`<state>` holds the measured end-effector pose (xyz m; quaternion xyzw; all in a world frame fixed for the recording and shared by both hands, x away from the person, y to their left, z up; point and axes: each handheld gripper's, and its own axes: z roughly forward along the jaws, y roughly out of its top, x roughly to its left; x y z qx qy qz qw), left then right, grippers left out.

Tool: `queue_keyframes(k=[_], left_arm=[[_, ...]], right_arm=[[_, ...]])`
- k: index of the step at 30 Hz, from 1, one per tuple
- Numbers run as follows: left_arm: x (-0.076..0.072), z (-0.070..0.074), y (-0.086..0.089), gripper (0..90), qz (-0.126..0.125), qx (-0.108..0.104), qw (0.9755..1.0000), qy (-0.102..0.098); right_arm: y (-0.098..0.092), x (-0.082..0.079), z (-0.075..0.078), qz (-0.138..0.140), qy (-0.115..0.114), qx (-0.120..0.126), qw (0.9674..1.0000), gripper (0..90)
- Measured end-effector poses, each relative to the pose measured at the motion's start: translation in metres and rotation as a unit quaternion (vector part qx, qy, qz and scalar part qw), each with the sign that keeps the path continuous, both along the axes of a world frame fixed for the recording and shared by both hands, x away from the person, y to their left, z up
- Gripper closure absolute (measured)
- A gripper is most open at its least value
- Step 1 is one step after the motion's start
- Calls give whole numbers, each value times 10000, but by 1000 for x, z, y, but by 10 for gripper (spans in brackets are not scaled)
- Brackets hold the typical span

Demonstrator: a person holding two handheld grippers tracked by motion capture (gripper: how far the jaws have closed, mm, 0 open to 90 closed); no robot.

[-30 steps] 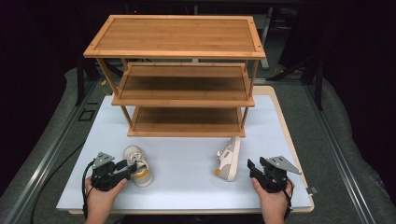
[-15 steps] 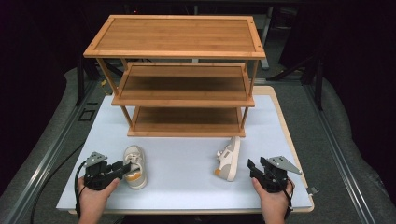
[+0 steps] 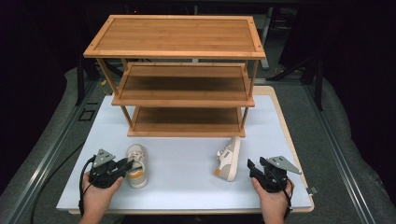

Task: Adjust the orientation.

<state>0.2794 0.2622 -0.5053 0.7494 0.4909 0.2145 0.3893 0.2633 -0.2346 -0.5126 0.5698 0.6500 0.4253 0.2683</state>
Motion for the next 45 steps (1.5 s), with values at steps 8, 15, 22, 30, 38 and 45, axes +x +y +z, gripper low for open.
queue_keyframes(k=[8,15,22,30,38,45], left_arm=[[15,0,-28,749,-200,310,9991,-230],[24,-1,-60,751,-832,111,9963,-198],[24,-4,-84,746,-1103,0,9937,-201],[24,-5,-80,705,-1167,-447,9922,14],[25,-6,-76,660,-1209,-690,9902,94],[25,-7,-68,589,-1142,-746,9905,176]], right_arm=[[1,1,-2,-5,49,10,10000,486],[2,1,-1,-1,-50,-75,10000,482],[14,-1,3,82,-183,-345,9992,475],[44,-2,16,430,-469,-598,9962,460],[44,4,10,563,-328,-568,9963,460],[45,6,7,566,-215,-678,9959,477]])
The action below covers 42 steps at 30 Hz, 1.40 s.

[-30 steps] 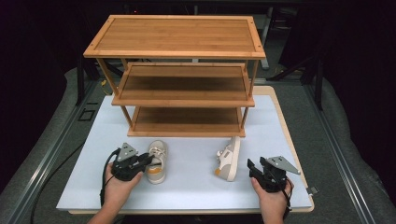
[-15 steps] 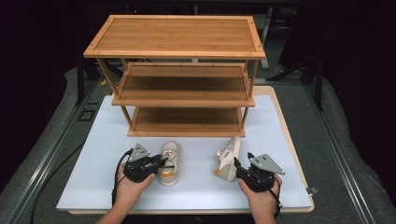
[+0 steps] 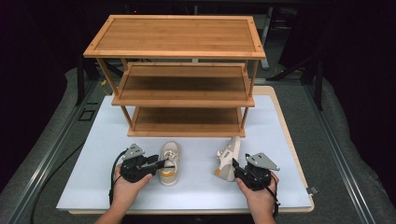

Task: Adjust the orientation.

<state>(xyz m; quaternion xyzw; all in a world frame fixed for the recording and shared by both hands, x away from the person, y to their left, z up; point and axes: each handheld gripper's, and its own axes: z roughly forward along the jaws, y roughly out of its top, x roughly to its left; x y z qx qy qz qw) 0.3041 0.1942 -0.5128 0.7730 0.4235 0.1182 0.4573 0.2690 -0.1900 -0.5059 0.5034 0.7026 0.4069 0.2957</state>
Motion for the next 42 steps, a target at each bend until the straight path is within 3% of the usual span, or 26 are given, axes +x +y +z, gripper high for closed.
queue_keyframes(k=[6,10,15,23,29,31,37,40,42], left_arm=[[-4,4,4,564,33,-108,9999,-65],[-1,5,8,544,100,-193,9998,-51],[2,5,11,518,163,-251,9995,-41],[1,4,11,516,96,-258,9996,-47],[1,4,11,531,75,-250,9996,-85],[2,3,11,528,53,-252,9996,-104],[2,2,13,518,134,-252,9995,-119],[1,2,12,500,164,-279,9994,-91],[1,2,11,494,172,-272,9995,-74]], right_arm=[[-7,-5,0,-171,24,-9,9998,490],[-20,-8,-1,-262,120,209,9994,490],[-31,-12,-4,-460,233,30,9987,499],[-42,-10,-9,-591,464,59,9972,511],[-58,-3,-22,-733,932,66,9929,531],[-62,-3,-23,-764,1001,239,9918,531],[-59,-13,-5,-841,487,294,9948,552],[-52,-19,2,-637,228,554,9962,538],[-45,-19,3,-655,211,576,9960,521]])
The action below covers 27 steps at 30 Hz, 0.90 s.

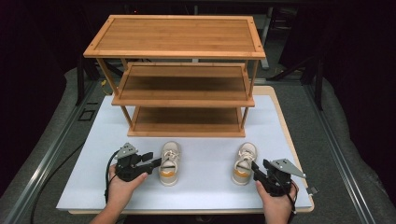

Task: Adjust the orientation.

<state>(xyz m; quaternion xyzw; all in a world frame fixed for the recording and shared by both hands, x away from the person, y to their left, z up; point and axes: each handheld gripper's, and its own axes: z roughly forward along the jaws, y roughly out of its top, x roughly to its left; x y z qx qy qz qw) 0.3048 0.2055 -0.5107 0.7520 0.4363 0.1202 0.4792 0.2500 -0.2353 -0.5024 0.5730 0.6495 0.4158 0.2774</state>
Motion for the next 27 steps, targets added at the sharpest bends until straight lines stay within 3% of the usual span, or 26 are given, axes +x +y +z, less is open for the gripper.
queue_keyframes(k=[2,5,8,11,17,21,23,27], left_arm=[[0,1,0,490,-20,-29,10000,17],[-1,1,-1,488,-34,-8,10000,13],[-1,1,-2,483,-49,-23,10000,16],[-1,0,-3,479,-80,-28,10000,37],[-2,-1,-5,474,-102,-7,9999,59],[-3,-1,-7,474,-147,28,9999,81],[-3,-1,-8,475,-183,4,9998,104],[-2,-3,-11,476,-268,-26,9995,174]], right_arm=[[8,3,-2,173,100,17,9998,503],[15,11,-9,20,311,-148,9994,489],[16,18,-14,14,422,-140,9990,489],[15,21,-18,-89,548,-83,9984,506],[7,23,-18,-45,652,378,9971,587],[8,23,-16,-144,639,299,9974,636],[13,24,-15,-104,623,299,9976,655],[32,25,-13,376,626,302,9969,681]])
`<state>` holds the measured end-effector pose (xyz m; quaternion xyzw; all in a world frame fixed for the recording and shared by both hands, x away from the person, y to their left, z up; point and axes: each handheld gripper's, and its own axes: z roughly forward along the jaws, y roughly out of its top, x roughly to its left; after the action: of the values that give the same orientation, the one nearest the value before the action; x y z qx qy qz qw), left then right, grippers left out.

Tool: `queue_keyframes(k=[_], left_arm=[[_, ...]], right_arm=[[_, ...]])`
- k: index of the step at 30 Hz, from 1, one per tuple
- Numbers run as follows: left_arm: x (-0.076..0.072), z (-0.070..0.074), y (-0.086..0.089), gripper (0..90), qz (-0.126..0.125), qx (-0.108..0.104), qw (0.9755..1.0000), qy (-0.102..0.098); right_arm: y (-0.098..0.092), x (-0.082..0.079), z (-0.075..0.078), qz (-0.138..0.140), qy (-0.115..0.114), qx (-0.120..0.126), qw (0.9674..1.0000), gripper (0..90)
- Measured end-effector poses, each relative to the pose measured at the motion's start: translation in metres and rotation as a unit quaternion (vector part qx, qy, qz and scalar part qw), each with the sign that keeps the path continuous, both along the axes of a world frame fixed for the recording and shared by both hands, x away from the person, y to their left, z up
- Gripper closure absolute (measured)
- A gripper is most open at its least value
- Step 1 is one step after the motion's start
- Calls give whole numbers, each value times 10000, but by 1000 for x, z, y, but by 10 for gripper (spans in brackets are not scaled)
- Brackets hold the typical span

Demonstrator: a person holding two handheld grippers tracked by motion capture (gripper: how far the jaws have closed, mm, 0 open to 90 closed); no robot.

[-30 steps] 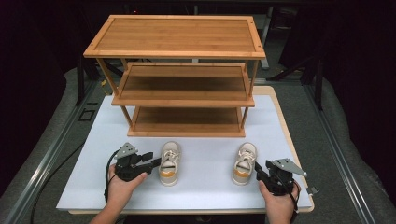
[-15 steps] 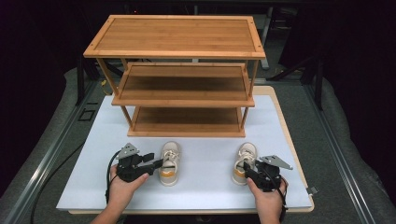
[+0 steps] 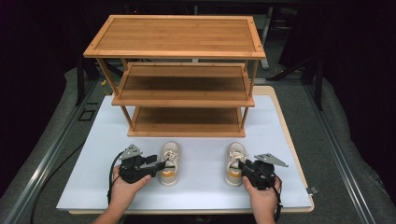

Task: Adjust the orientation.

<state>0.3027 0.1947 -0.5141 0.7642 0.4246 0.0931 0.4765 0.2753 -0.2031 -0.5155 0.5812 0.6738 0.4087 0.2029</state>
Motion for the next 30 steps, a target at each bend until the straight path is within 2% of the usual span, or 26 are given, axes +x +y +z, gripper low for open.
queue_keyframes(k=[4,7,10,14,16,19,22,25,27,30], left_arm=[[1,-3,-3,479,-4,42,10000,85],[3,-5,-6,504,42,69,9999,139],[4,-5,-6,563,100,111,9998,149],[5,-5,-7,607,72,24,9997,225],[5,-6,-10,609,78,21,9998,187],[7,-5,-14,614,34,112,9998,137],[8,-7,-15,616,59,26,9999,153],[7,-7,-17,616,83,15,9998,174],[6,-7,-19,619,84,62,9998,141],[6,-6,-20,624,73,29,9998,178]], right_arm=[[24,3,0,371,-13,-166,9992,684],[39,6,0,478,14,-161,9987,684],[54,12,0,646,25,-10,9979,684],[77,16,-2,825,-34,-29,9966,682],[86,18,-3,996,-38,14,9950,681],[98,21,-4,989,-70,28,9951,679],[108,22,-5,978,-136,-84,9951,679],[113,23,-5,1089,-119,52,9940,678],[117,21,-5,1024,-137,-19,9946,676],[119,20,-3,1135,-108,-145,9934,671]])
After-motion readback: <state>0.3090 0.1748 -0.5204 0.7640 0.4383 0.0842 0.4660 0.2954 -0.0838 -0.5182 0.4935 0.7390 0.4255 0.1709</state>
